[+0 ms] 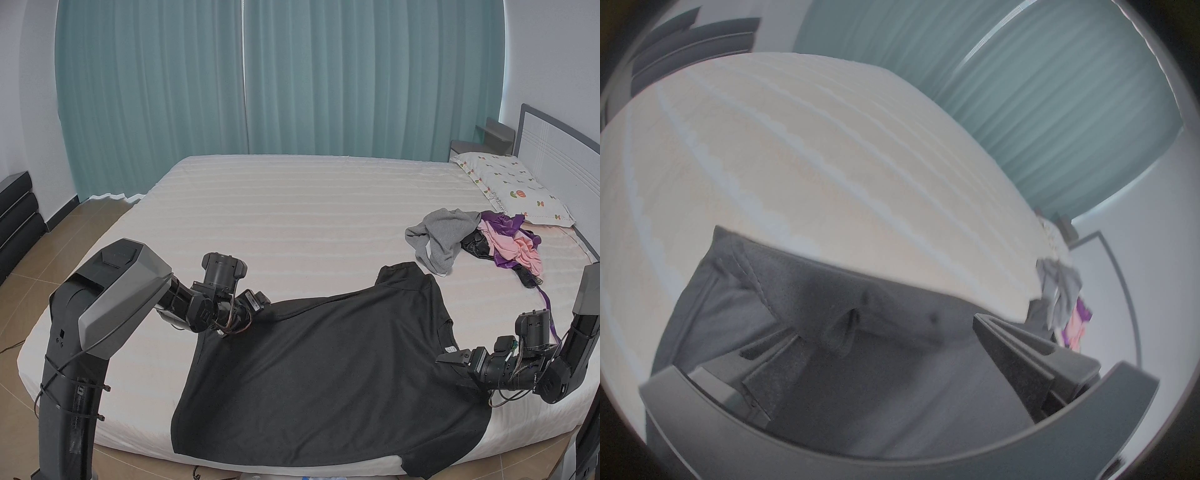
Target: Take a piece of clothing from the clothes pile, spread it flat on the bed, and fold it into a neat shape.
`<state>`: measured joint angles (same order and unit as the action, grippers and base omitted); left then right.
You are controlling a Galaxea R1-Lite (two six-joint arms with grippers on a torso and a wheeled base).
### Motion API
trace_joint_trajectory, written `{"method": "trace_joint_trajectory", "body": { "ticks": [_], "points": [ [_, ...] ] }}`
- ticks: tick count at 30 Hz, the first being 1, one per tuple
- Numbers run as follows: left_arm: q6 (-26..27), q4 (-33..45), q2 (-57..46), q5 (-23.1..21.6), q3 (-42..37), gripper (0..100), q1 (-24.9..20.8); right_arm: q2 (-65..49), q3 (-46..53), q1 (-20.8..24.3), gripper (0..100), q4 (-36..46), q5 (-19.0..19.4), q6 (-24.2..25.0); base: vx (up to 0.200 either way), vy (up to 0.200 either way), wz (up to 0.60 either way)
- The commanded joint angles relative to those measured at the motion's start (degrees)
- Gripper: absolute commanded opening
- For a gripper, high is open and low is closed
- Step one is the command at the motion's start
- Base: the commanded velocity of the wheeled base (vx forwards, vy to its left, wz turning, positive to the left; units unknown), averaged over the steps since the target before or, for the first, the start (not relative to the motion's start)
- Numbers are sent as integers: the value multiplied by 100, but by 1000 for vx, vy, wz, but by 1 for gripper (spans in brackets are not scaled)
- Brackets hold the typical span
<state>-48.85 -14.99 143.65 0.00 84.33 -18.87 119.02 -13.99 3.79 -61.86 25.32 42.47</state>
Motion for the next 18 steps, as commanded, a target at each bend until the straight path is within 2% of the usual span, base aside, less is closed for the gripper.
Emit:
{"method": "trace_joint_trajectory", "body": {
  "ticks": [1, 4, 7, 9, 14, 18],
  "points": [
    [-749, -91, 409, 185, 988, 100, 287, 8, -16, -1, 100, -2, -1, -2, 0, 0, 0],
    [-1074, -294, 638, 466, 1586, 100, 551, 8, -24, -1, 100, -2, -1, -2, 0, 0, 0],
    [-1127, -557, 901, 844, 1973, 100, 788, 25, -16, -1, 100, -2, -1, -2, 0, 0, 0],
    [-1127, -680, 1007, 923, 2061, 100, 912, 43, -24, -1, 100, -2, -10, -2, 0, 0, 0],
    [-1118, -645, 954, 773, 1990, 100, 1096, 51, -16, -19, 100, -2, -10, -2, 0, 0, 0],
    [-995, -619, 875, 316, 1867, 100, 1131, 51, -16, -19, 100, -2, -10, -2, 0, 0, 0]
  ]
}}
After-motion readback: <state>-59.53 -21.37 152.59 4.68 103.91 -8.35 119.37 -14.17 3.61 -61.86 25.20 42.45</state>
